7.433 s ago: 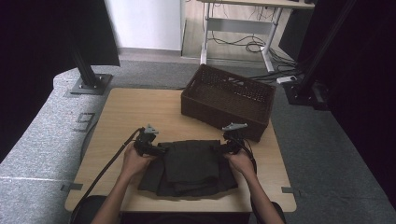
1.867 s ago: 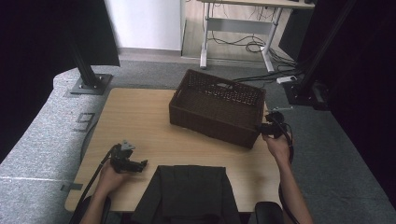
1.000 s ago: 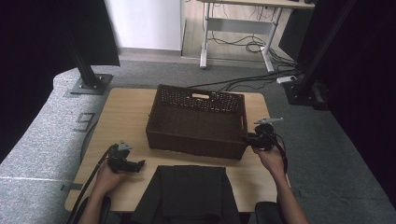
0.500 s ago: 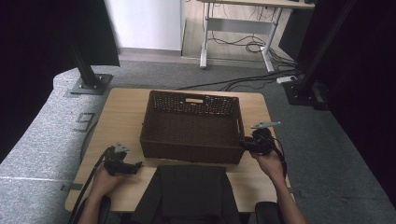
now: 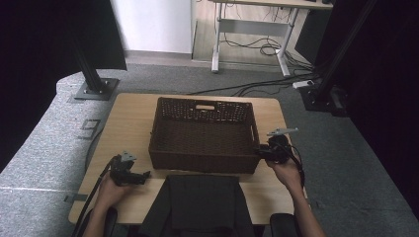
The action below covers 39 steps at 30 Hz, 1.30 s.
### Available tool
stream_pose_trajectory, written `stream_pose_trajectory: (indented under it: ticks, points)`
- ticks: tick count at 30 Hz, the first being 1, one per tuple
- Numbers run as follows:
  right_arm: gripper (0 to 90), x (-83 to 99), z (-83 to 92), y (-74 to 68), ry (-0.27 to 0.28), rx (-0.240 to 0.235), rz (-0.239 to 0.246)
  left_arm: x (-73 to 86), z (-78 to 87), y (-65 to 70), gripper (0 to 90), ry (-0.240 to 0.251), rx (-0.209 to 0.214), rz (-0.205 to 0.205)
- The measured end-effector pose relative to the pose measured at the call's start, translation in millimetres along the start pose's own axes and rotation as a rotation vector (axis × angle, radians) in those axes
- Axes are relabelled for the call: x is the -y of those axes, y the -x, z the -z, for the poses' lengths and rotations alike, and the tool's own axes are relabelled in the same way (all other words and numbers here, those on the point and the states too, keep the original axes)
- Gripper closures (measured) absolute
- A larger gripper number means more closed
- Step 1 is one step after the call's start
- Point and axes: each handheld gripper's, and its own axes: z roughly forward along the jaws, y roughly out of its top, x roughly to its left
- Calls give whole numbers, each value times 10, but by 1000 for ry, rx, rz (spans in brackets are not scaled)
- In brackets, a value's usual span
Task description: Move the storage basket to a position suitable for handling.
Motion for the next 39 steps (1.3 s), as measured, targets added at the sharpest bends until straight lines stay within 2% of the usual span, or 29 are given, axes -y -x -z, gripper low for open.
stream_pose_trajectory:
  ticks: [4,6,9,14,17,23,30,32,37,39]
  points:
    - [612,-2,5,5,17,-1,-13,0,0,0,0,0,0,0]
    - [526,-11,24,-2,37,26,-1,0,0,0,0,0,0,0]
    - [420,-24,69,10,59,25,-5,0,0,0,0,0,0,0]
    - [232,-13,166,-14,102,29,19,-1,0,4,0,0,-3,3]
    - [161,19,248,-47,126,50,27,-1,0,6,0,0,-4,4]
    - [26,166,304,-113,137,74,41,1,2,12,0,0,-5,5]
    - [0,386,213,-100,114,89,41,1,1,38,0,0,13,-13]
    - [0,464,152,-87,105,106,45,-2,-2,48,0,1,13,-13]
    - [0,635,-32,-46,46,113,10,-10,-10,56,0,0,17,-17]
    - [0,691,-90,-34,40,112,-9,-13,-12,57,0,1,17,-18]
